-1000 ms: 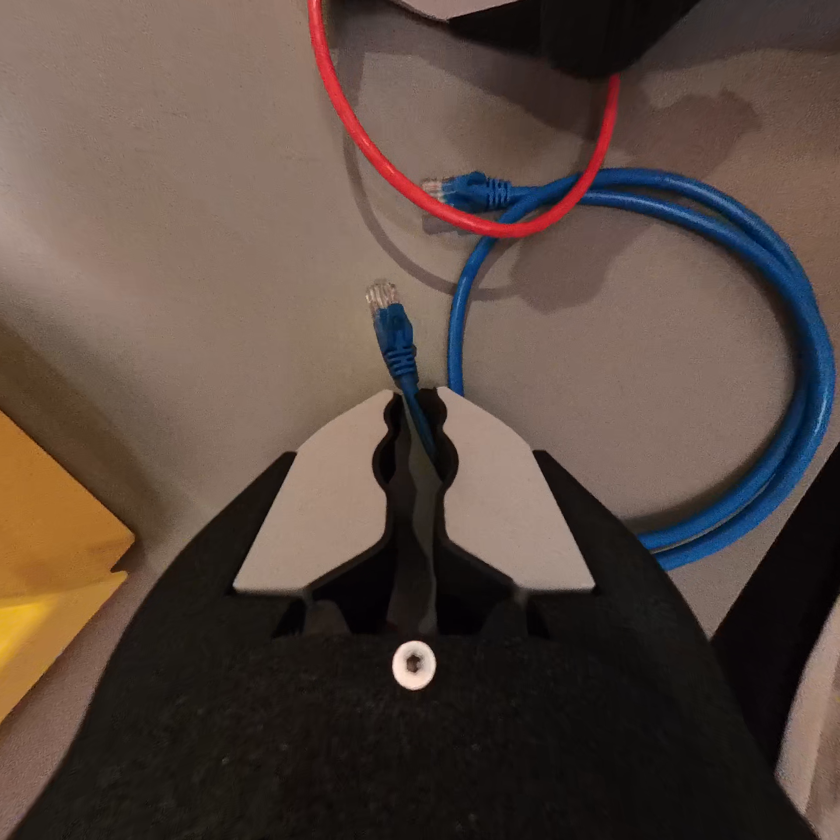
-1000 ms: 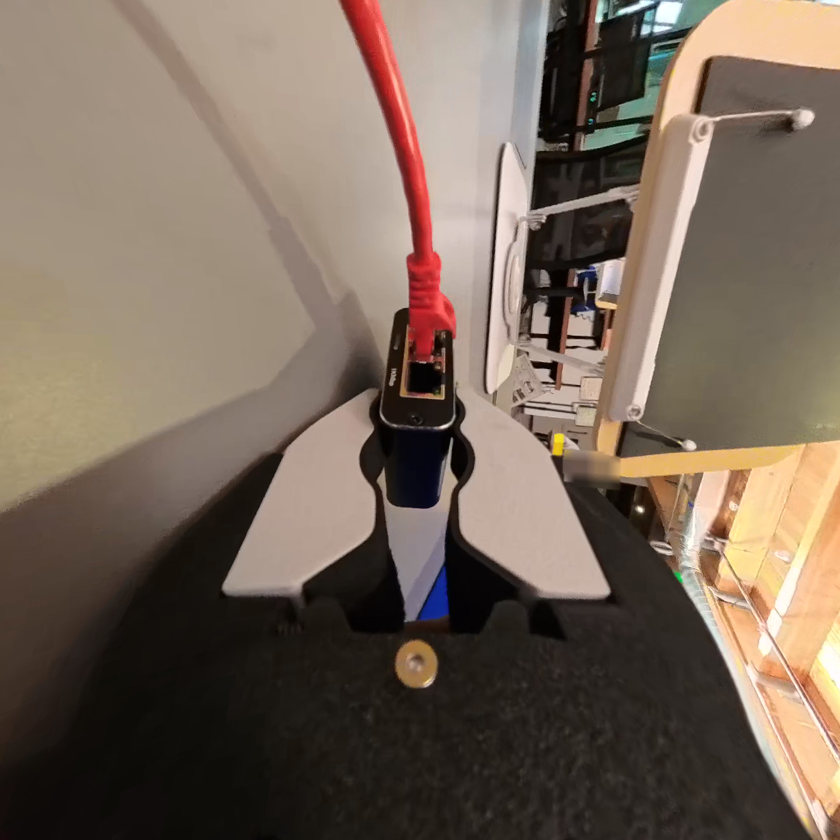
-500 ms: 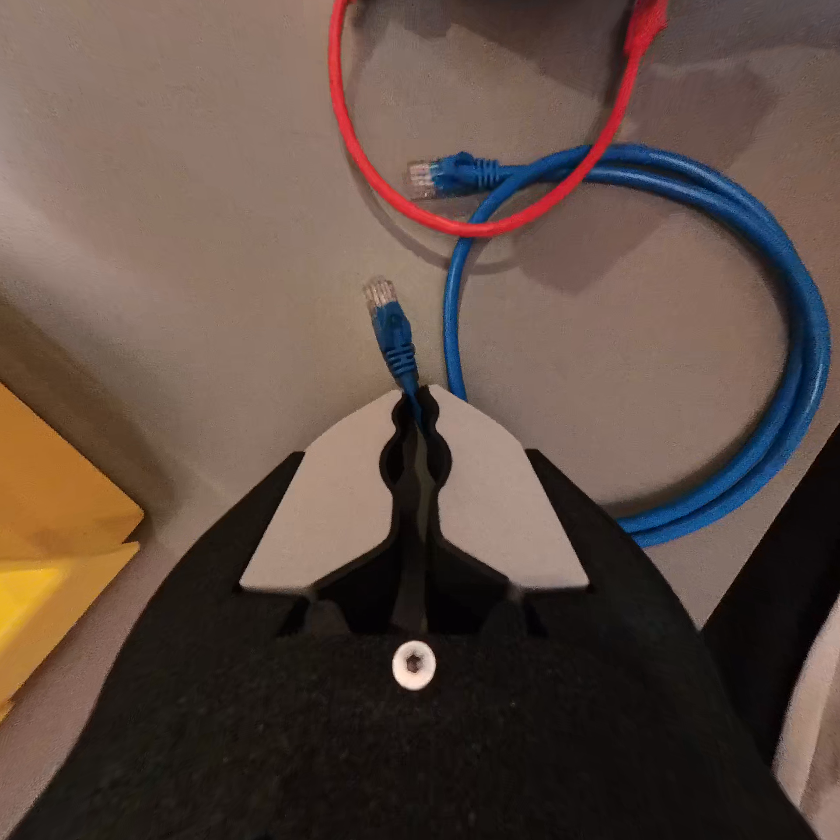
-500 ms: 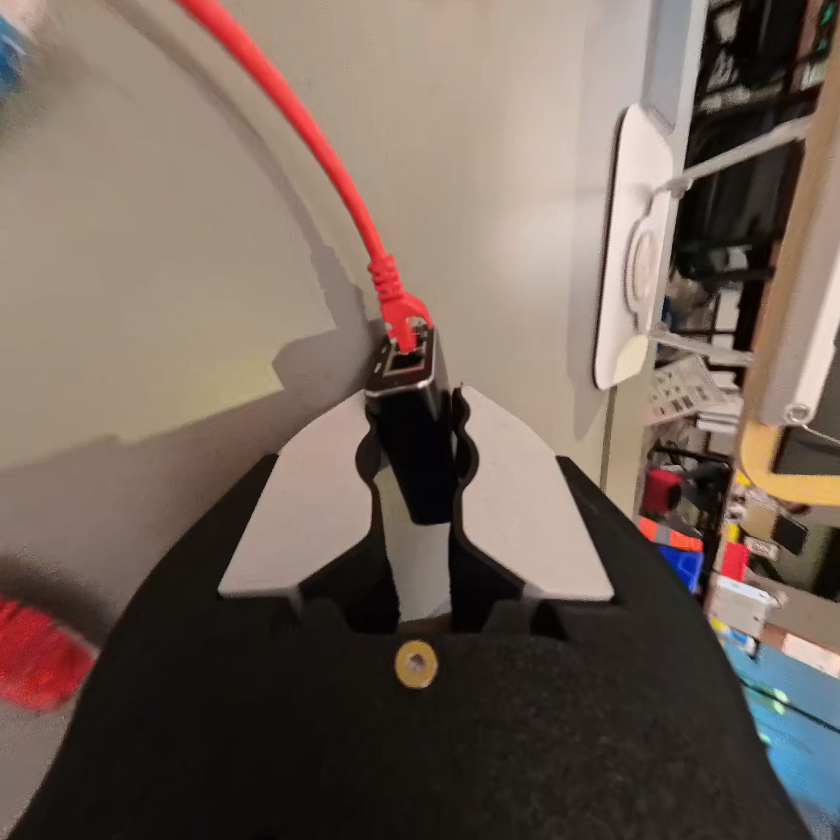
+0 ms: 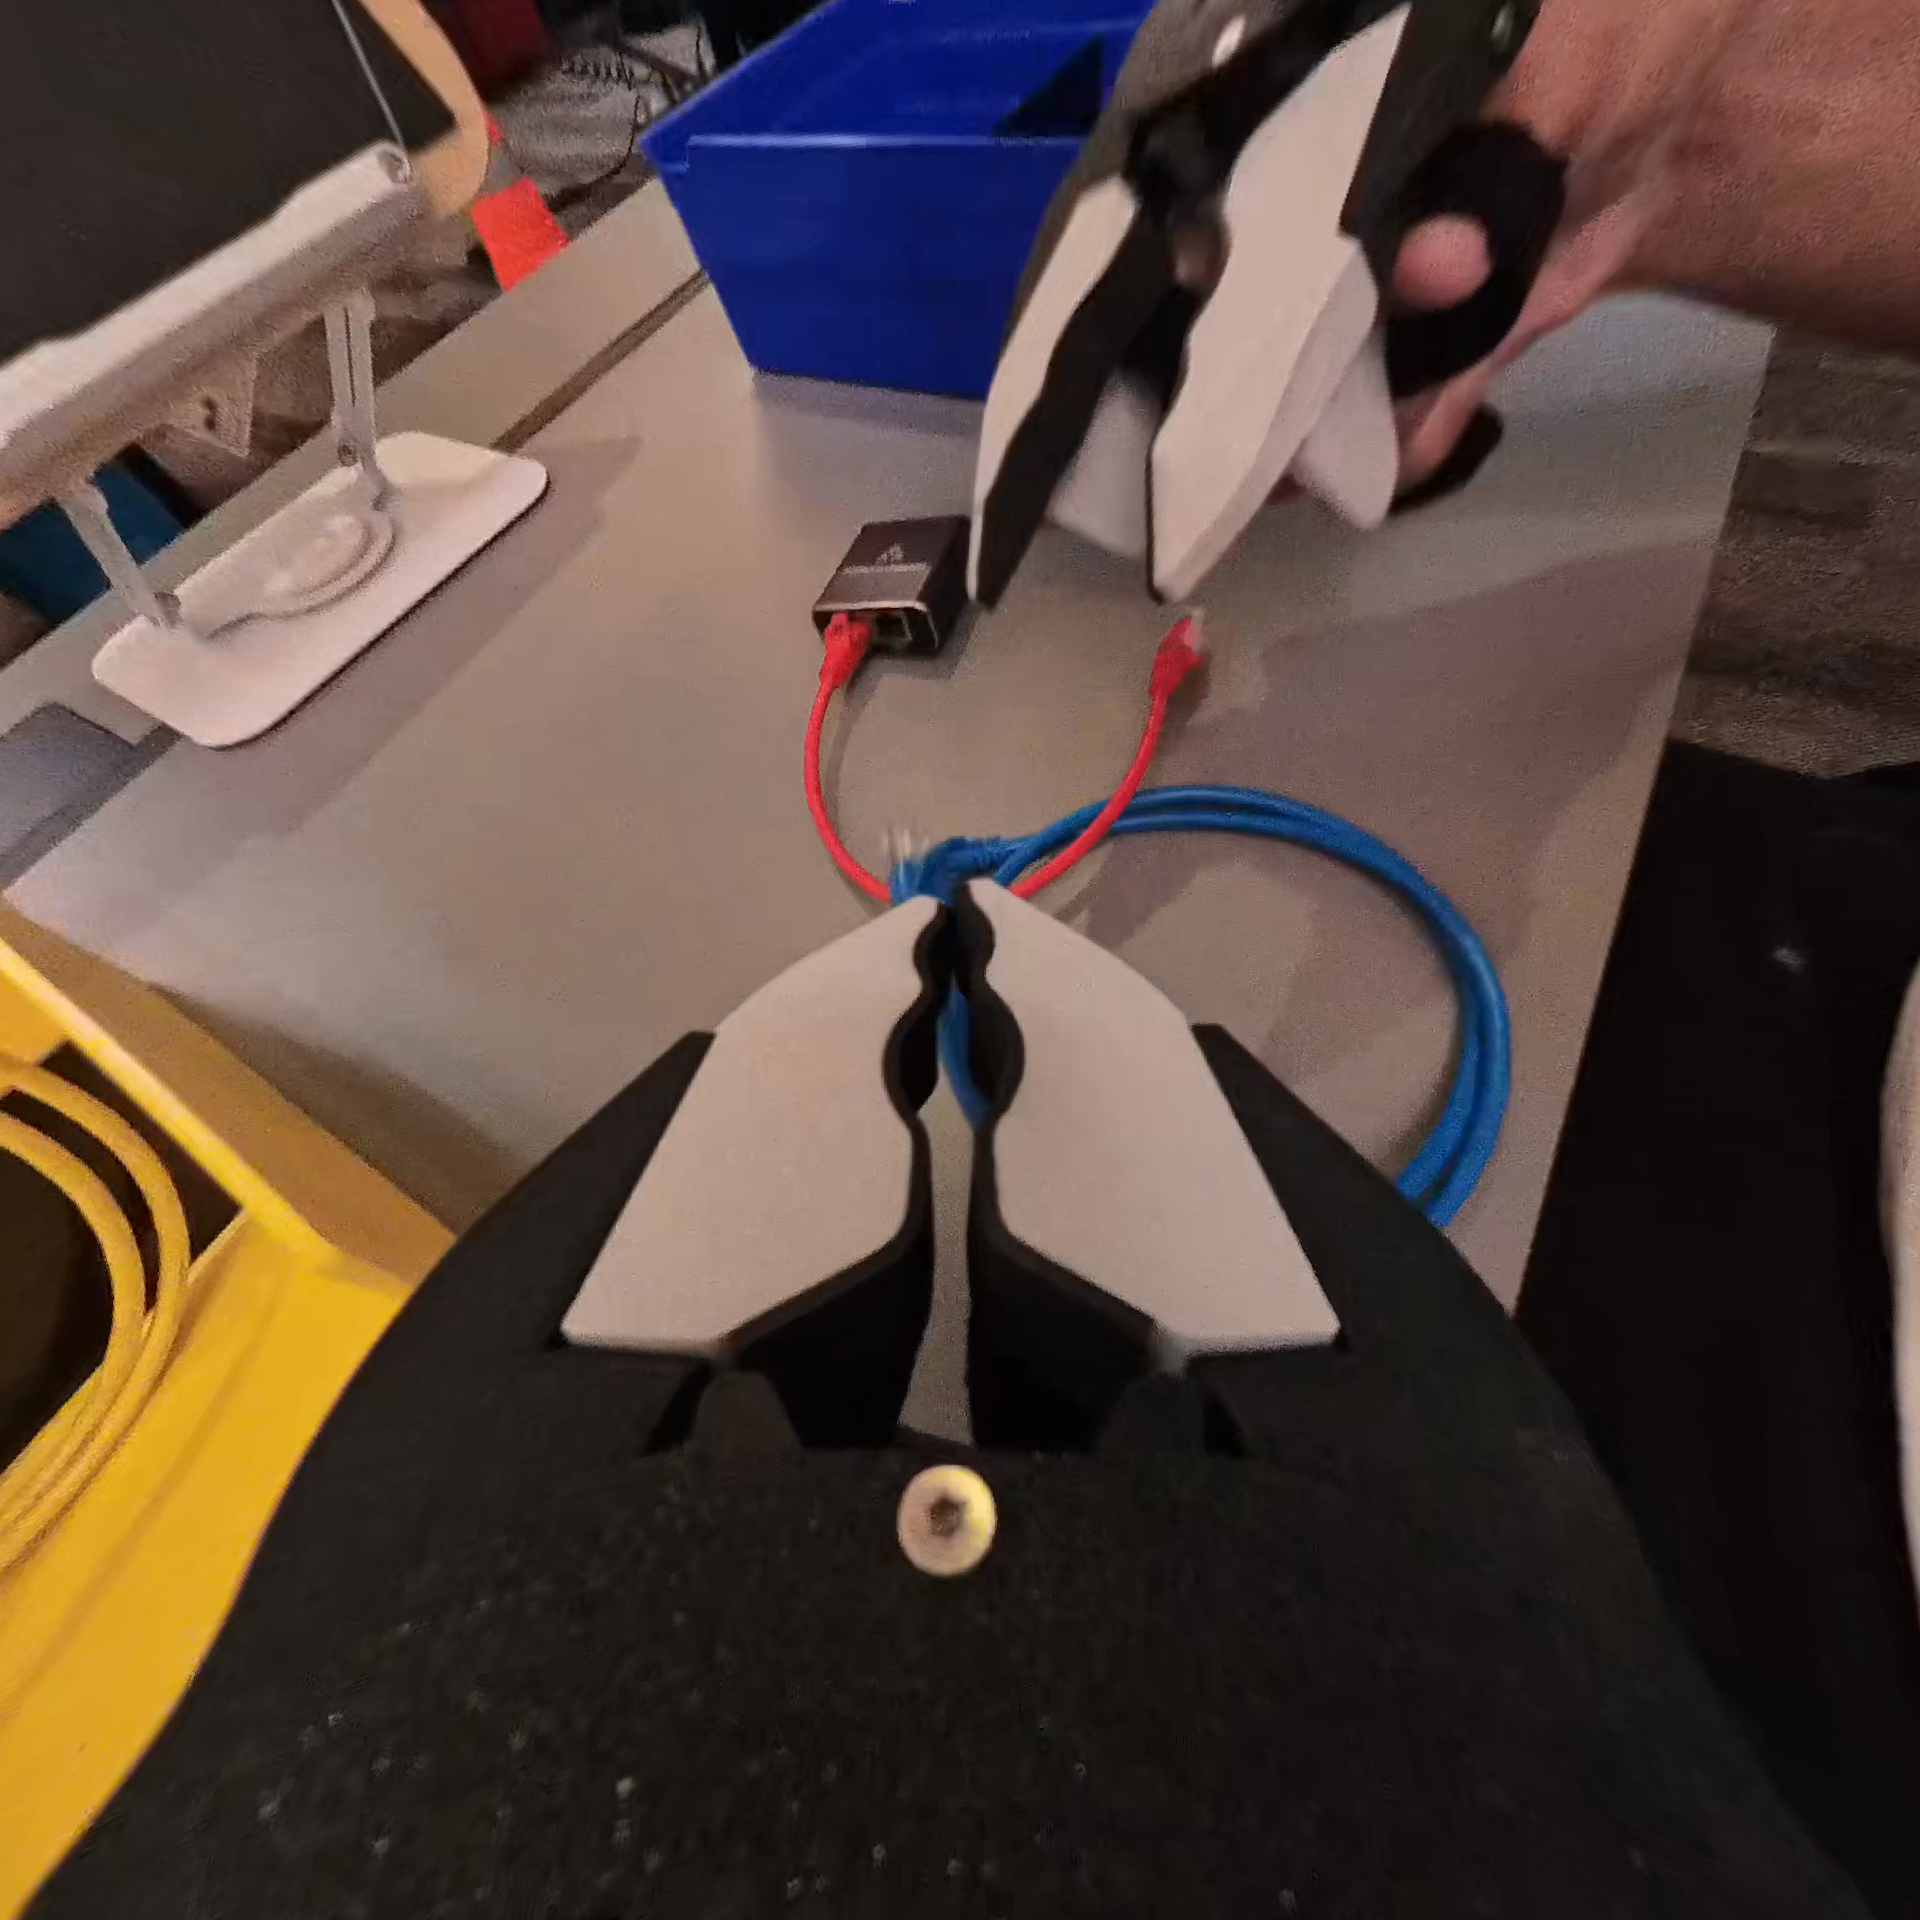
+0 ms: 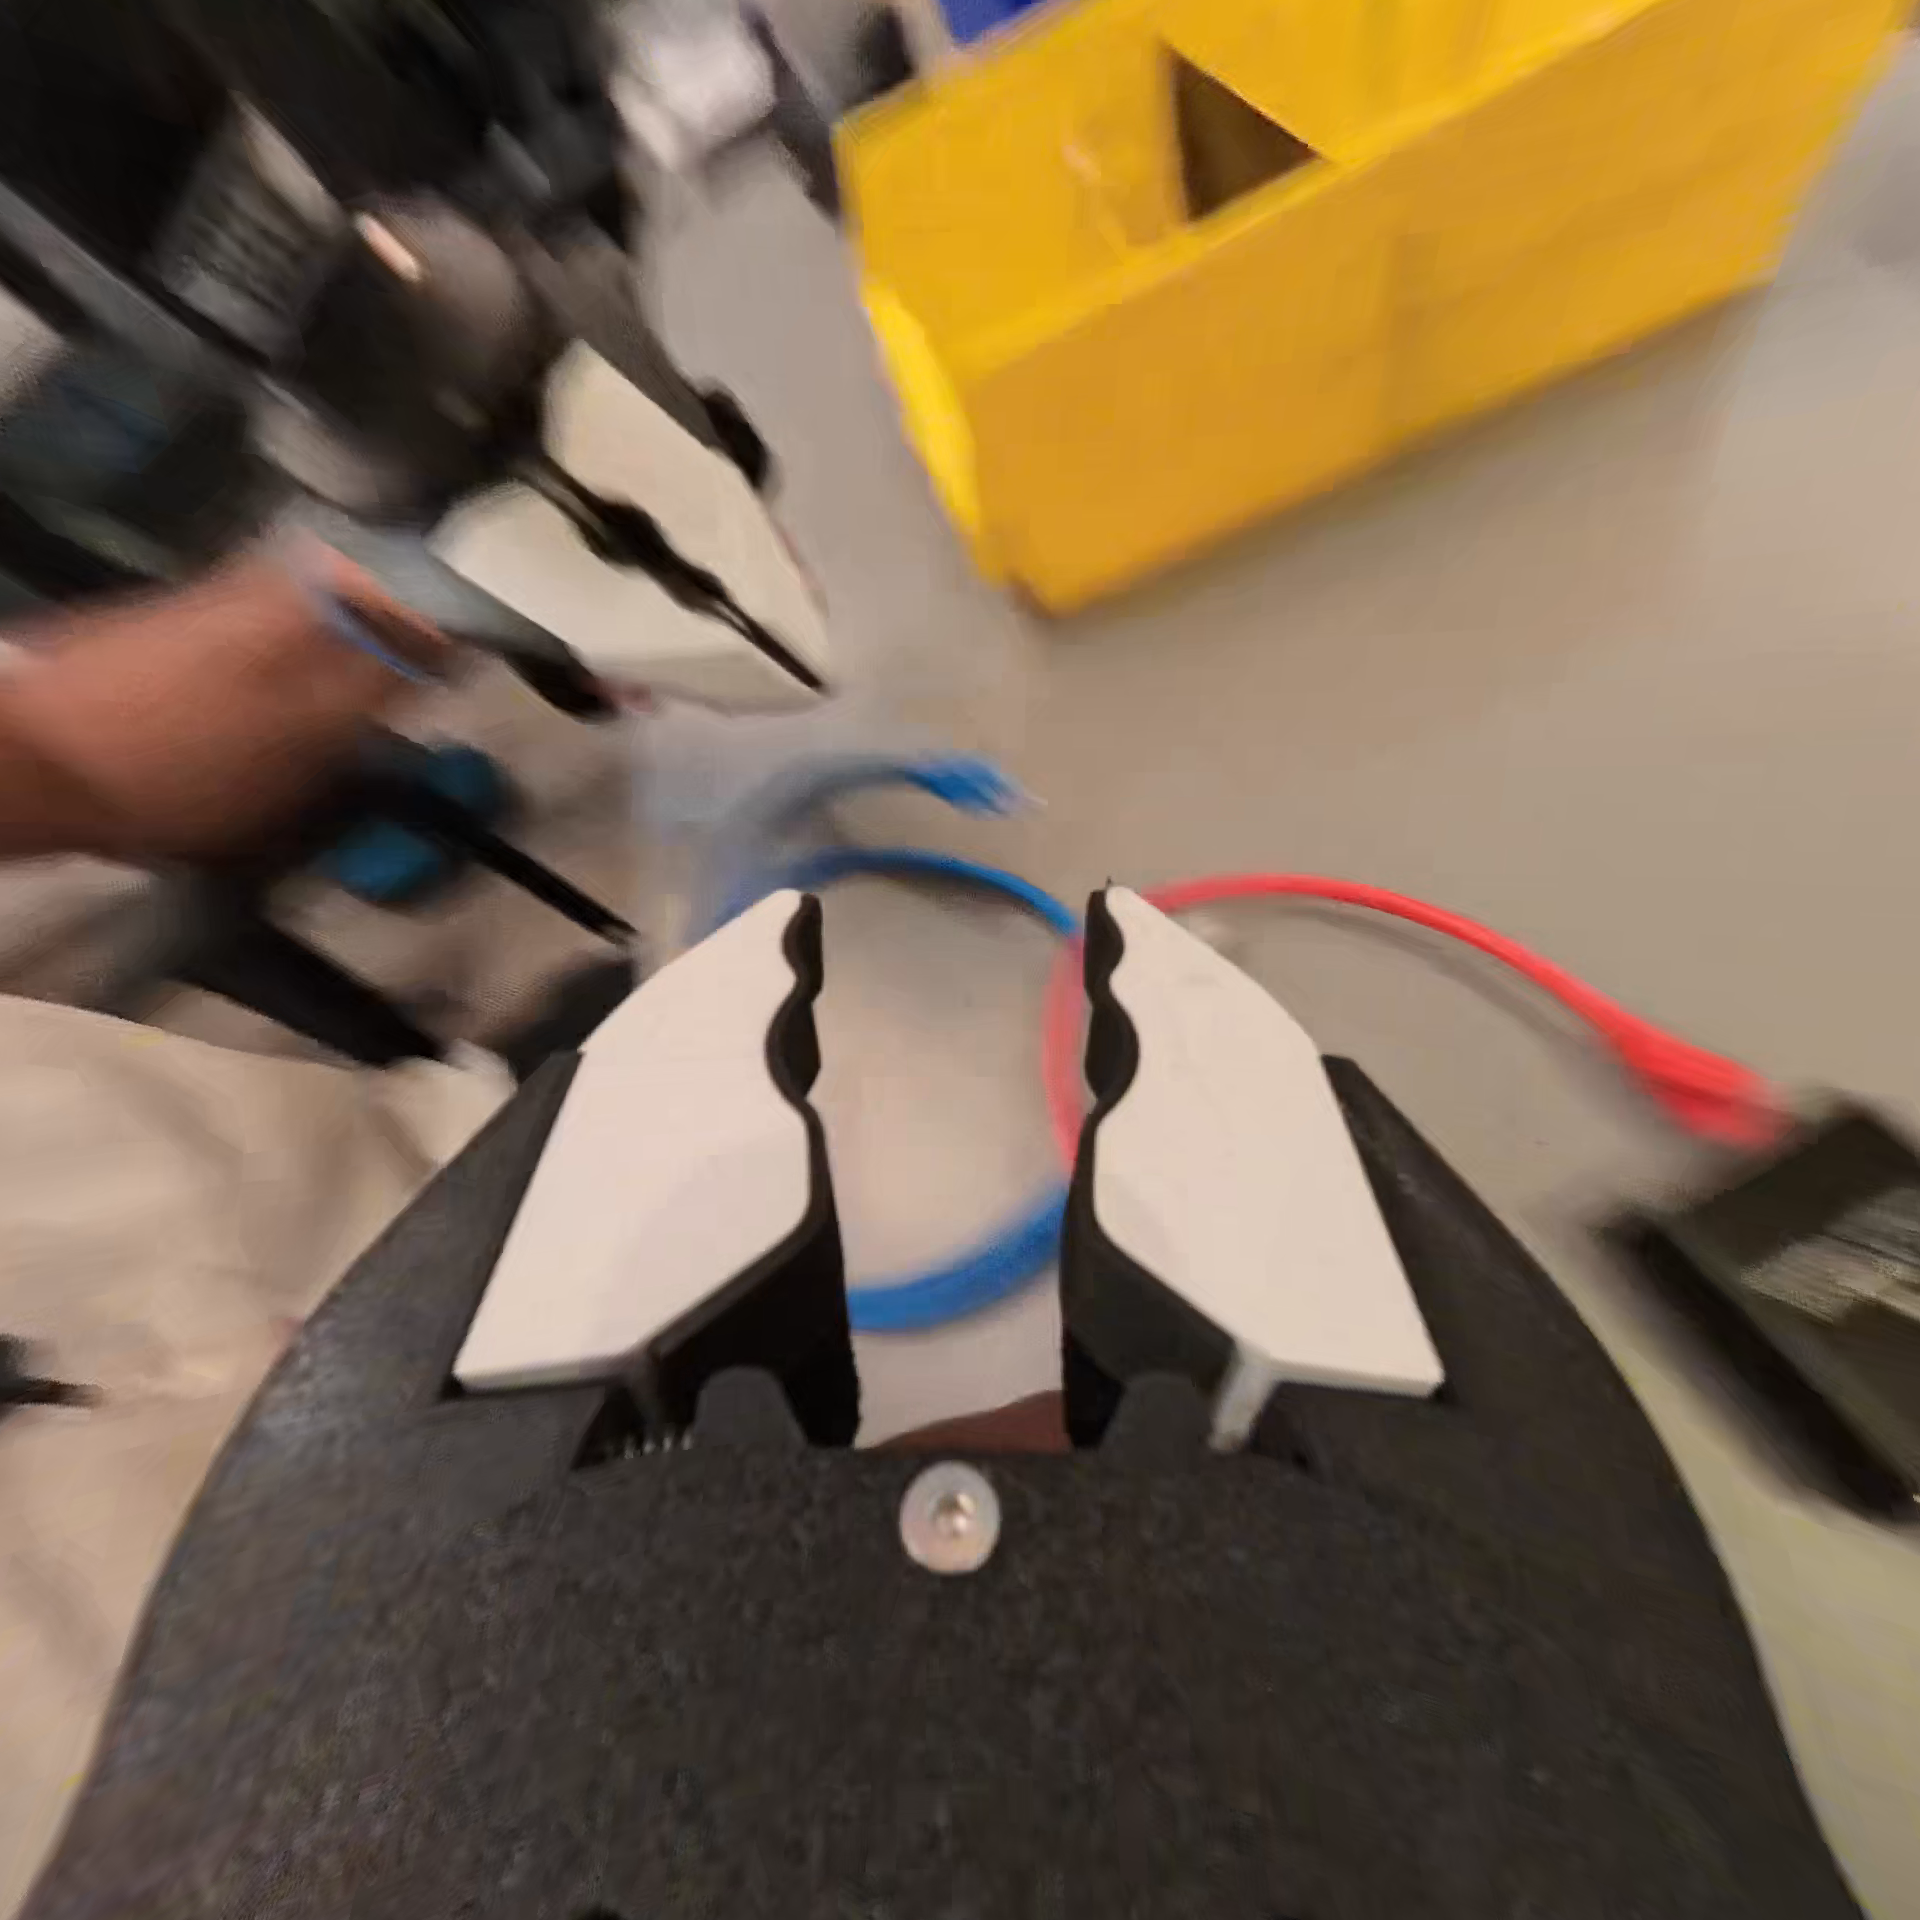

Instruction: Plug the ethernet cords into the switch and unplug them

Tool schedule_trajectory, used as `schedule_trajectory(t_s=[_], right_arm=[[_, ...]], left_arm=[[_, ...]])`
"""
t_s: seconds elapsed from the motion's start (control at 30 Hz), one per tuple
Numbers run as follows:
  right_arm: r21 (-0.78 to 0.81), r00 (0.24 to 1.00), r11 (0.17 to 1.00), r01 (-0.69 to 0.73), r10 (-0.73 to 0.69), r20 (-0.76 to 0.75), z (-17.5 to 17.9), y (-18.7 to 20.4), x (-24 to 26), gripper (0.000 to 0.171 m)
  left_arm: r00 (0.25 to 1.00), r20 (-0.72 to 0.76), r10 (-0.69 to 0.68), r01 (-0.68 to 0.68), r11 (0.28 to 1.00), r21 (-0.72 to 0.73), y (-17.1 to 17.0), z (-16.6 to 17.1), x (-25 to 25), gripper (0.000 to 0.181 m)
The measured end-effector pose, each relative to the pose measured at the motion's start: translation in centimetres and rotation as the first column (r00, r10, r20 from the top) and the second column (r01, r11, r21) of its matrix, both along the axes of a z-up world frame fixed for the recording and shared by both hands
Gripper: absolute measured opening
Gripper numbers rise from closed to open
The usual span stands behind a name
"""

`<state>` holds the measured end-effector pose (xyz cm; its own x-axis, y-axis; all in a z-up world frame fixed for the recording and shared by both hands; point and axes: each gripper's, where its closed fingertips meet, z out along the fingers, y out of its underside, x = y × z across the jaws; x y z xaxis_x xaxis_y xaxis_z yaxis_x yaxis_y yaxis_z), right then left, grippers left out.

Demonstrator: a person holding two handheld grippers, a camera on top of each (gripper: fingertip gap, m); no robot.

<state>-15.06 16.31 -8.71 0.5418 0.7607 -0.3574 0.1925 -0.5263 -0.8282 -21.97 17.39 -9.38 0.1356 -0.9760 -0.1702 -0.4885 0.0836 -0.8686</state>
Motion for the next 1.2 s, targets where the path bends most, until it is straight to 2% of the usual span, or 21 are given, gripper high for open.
schedule_trajectory(t_s=[0.07,0.1,0.17,0.27,0.33,0.4,0.5,0.53,0.57,0.67,0.77,0.87,0.97,1.07,1.1,1.17,1.2], right_arm=[[-0.117,0.978,0.991,-0.062,0.037,-0.206,-0.1,-0.9,-2.7,0.050],[-0.172,0.975,0.983,-0.070,0.031,-0.218,-1.2,-0.9,-3.4,0.050],[-0.221,0.995,0.975,-0.017,-0.005,-0.099,-3.7,0.3,-2.7,0.050],[-0.179,0.991,0.983,0.031,-0.054,-0.126,-2.9,1.3,-1.1,0.046],[-0.187,0.991,0.982,0.018,-0.042,-0.126,-3.3,0.7,-0.9,0.046],[-0.166,0.991,0.986,0.003,-0.026,-0.133,-3.8,-0.1,-1.3,0.046],[-0.129,0.976,0.989,-0.067,0.038,-0.216,-3.2,-1.6,-2.7,0.044],[-0.121,0.968,0.989,-0.085,0.053,-0.247,-2.8,-1.9,-3.0,0.043],[-0.117,0.962,0.989,-0.095,0.061,-0.265,-2.6,-2.1,-3.3,0.042],[-0.126,0.964,0.987,-0.099,0.064,-0.260,-3.0,-2.1,-3.5,0.041],[-0.138,0.980,0.989,-0.062,0.034,-0.197,-4.3,-1.7,-3.4,0.043],[-0.141,0.983,0.989,0.038,-0.062,-0.173,-4.4,-0.4,-2.8,0.048],[-0.154,0.967,0.984,0.090,-0.123,-0.225,-3.4,0.4,-2.8,0.057],[-0.186,0.937,0.982,0.043,-0.105,-0.334,-2.0,0.3,-3.9,0.062],[-0.197,0.924,0.980,0.018,-0.092,-0.371,-1.5,0.1,-4.2,0.057],[-0.163,0.898,0.985,-0.062,-0.016,-0.440,-0.3,-0.8,-4.5,0.016],[-0.165,0.899,0.985,-0.054,-0.023,-0.436,-0.3,-0.8,-4.3,0.016]], left_arm=[[0.999,0.009,-0.038,0.038,0.999,0.013,-1.0,0.7,0.5,0.000],[0.999,-0.007,-0.043,0.043,0.999,0.028,-1.2,0.5,0.7,0.000],[0.999,-0.046,-0.003,0.006,0.998,0.067,-0.5,-0.4,0.5,0.000],[0.979,-0.170,0.115,-0.117,0.993,-0.003,1.5,-3.6,-0.6,0.000],[0.953,-0.252,0.168,-0.192,0.978,-0.076,2.2,-6.4,-1.1,0.019],[0.933,-0.301,0.196,-0.243,0.961,-0.129,2.5,-8.3,-1.1,0.029],[0.926,-0.325,0.190,-0.237,0.965,-0.112,2.5,-9.1,-0.9,0.024],[0.921,-0.337,0.198,-0.243,0.965,-0.097,2.6,-9.4,-1.0,0.012],[0.915,-0.347,0.206,-0.245,0.967,-0.072,2.8,-9.8,-1.1,0.006],[0.915,-0.344,0.212,-0.245,0.968,-0.056,2.9,-9.9,-1.0,0.006],[0.912,-0.349,0.216,-0.221,0.975,0.026,3.0,-9.4,-0.9,0.004],[0.949,-0.231,0.214,-0.208,0.977,0.051,2.7,-6.4,-0.2,0.004],[0.983,-0.097,0.156,-0.150,0.986,0.070,1.3,-2.4,0.8,0.004],[0.997,-0.043,0.068,-0.063,0.992,0.113,-0.9,-0.6,1.9,0.004],[0.999,-0.035,0.042,-0.037,0.992,0.117,-1.6,-0.4,2.3,0.004],[0.999,-0.025,0.023,-0.019,0.990,0.141,-2.3,-0.4,2.8,0.005],[1.000,-0.013,0.019,-0.016,0.986,0.167,-2.4,-0.3,3.0,0.005]])
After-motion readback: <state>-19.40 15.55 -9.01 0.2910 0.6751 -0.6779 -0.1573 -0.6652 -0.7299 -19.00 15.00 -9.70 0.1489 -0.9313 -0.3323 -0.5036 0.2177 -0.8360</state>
